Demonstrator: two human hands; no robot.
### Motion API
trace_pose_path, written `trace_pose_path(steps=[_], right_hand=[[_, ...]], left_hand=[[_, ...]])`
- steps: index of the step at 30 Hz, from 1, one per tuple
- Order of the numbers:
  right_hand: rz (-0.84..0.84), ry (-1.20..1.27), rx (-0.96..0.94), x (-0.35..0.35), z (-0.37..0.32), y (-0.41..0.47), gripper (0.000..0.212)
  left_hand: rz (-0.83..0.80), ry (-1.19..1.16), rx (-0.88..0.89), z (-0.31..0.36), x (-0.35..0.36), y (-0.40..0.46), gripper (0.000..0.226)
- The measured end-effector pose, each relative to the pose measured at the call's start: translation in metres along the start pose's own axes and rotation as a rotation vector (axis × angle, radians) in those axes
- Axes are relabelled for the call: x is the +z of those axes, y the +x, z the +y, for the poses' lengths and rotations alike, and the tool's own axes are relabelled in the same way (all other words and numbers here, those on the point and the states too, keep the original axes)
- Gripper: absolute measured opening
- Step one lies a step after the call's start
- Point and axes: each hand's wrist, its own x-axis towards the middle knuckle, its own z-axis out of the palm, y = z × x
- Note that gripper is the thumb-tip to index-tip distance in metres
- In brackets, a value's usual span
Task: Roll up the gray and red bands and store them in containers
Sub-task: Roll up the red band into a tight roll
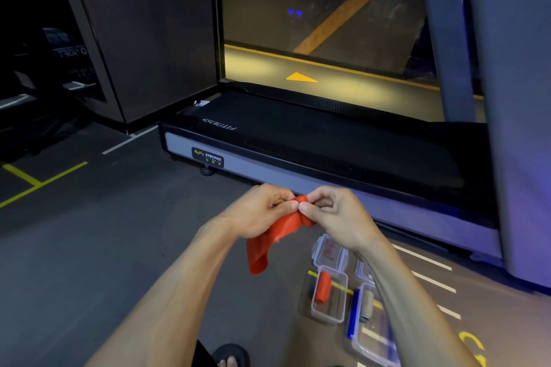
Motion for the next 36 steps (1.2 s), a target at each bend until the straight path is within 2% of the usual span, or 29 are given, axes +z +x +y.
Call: trace_pose_path(steps=[2, 5, 11, 17, 21, 26, 30, 34, 36], right_hand=[[0.027, 0.020, 0.010, -0.001, 0.001, 0.001, 0.010], [0.068, 0.031, 0.030, -0.007, 0.005, 0.002, 0.016], [0.047, 0.126, 0.040, -0.012, 0.007, 0.004, 0.020], [0.041, 0.103, -0.005, -0.007, 0.005, 0.006, 0.029], [0.011, 0.103, 0.004, -0.007, 0.005, 0.005, 0.046], [-0.062, -0.060, -0.048, -0.002, 0.006, 0.005, 0.029], [-0.024, -0.210, -0.123, 0.006, 0.007, 0.004, 0.024], [-0.102, -0.204, -0.128, 0.003, 0.005, 0.003, 0.017], [-0.115, -0.162, -0.098, 0.002, 0.006, 0.002, 0.017]], left_hand=[[-0.044, -0.067, -0.026, -0.001, 0.001, 0.001, 0.033], [-0.107, -0.174, -0.085, 0.000, 0.001, 0.001, 0.018], [-0.086, -0.087, -0.040, 0.004, 0.000, 0.003, 0.017], [-0.098, -0.155, -0.010, 0.003, 0.000, -0.001, 0.023], [-0.095, -0.202, -0.021, 0.001, -0.001, -0.004, 0.046], [-0.048, -0.147, -0.027, 0.002, 0.000, -0.004, 0.034], [-0.006, -0.053, -0.026, 0.002, 0.000, -0.003, 0.028], [0.053, 0.048, -0.016, 0.001, -0.002, -0.003, 0.023], [0.054, 0.025, -0.028, 0.002, -0.002, -0.003, 0.023]])
